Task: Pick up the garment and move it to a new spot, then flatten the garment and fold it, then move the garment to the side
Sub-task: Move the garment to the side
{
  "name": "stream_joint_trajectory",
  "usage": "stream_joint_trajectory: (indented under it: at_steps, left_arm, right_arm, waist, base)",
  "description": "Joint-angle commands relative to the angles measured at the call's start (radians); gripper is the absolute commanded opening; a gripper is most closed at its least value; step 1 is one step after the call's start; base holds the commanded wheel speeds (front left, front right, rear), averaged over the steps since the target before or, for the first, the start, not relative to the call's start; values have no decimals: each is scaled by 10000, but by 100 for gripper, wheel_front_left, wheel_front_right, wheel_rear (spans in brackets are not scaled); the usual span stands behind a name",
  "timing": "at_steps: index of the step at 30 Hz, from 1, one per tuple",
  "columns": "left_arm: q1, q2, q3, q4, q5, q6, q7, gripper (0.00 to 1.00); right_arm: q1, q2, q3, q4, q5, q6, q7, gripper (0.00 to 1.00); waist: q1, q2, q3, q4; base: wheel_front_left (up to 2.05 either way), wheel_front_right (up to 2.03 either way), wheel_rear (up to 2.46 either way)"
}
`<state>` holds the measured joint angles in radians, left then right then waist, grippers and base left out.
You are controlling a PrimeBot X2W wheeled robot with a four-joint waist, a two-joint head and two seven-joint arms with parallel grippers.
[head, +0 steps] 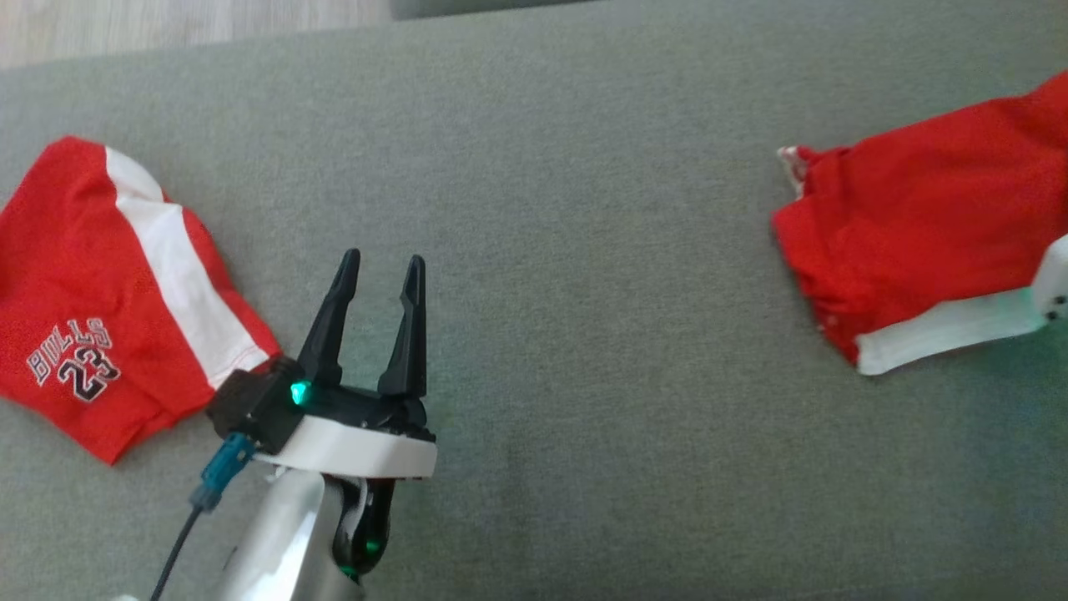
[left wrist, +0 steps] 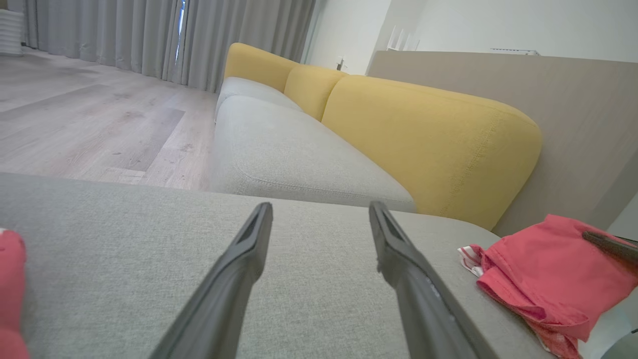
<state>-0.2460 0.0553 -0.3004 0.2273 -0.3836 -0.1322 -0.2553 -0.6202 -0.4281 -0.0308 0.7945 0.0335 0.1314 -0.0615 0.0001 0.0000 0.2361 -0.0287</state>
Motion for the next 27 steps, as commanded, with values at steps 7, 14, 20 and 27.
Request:
stream_joint_trajectory:
  at_steps: [7,14,20,27]
  left_arm:
    - [-466,190,234,-317,-124,15,-65,100]
    - [-508,188,239,-289,-132,15,-65,100]
    - [-515,185,260,-269,-141,15,-65,100]
    - [-503,167,262,-275,-154,15,-65,100]
  right_arm:
    - [-591,-377,-244,261,-306,-7,-199,0]
    - [-848,-287,-480,709,-637,-7,-358,0]
    - [-976,-263,-706,951,-897,-7,-442,0]
    - [-1110,-218,-970,1011,-1186,-7,-562,0]
  waist:
    - [-1,0,255,180]
    - [-1,0,250,187]
    - [-1,0,171,144]
    - [-1,0,115,143]
  base:
    - [0,0,0]
    - [0,0,0]
    - [0,0,0]
    - [0,0,0]
